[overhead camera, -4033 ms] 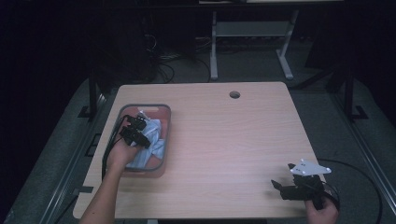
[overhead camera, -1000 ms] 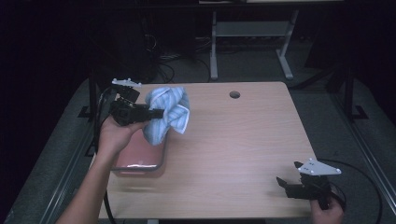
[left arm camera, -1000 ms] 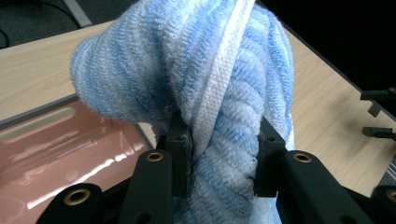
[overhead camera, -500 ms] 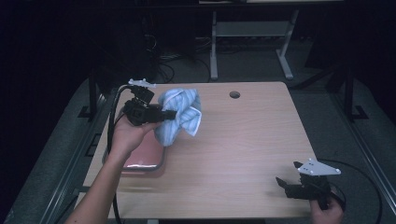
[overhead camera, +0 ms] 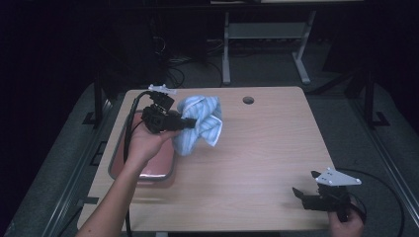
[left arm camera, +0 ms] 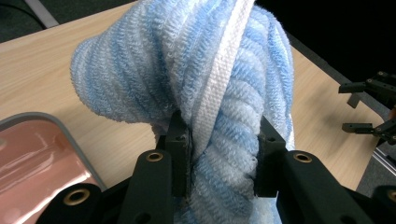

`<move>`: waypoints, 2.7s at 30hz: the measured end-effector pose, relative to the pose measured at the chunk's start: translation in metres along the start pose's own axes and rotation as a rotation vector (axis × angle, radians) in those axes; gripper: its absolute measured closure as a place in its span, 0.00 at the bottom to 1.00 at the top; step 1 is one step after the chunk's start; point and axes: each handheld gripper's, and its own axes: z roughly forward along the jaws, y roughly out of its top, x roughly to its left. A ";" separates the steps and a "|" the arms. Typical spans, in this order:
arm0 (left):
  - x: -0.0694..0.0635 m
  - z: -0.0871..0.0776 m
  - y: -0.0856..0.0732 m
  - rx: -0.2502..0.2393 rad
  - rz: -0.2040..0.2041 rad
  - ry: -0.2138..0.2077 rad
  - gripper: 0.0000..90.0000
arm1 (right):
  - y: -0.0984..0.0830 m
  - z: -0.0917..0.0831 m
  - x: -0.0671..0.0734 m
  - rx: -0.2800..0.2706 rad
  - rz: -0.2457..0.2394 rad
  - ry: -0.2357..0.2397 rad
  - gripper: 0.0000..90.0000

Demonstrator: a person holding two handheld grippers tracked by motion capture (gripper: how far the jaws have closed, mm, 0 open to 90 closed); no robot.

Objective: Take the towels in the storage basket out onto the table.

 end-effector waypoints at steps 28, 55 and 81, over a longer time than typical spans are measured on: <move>-0.021 0.058 0.013 0.048 0.023 -0.066 0.73 | 0.001 0.001 0.000 0.002 0.000 0.007 0.15; -0.033 0.123 0.016 0.111 0.019 -0.106 0.73 | 0.001 0.001 -0.001 0.000 -0.003 0.013 0.15; -0.035 0.172 -0.008 0.175 -0.023 -0.125 0.72 | 0.002 0.003 0.003 0.000 -0.019 0.018 0.15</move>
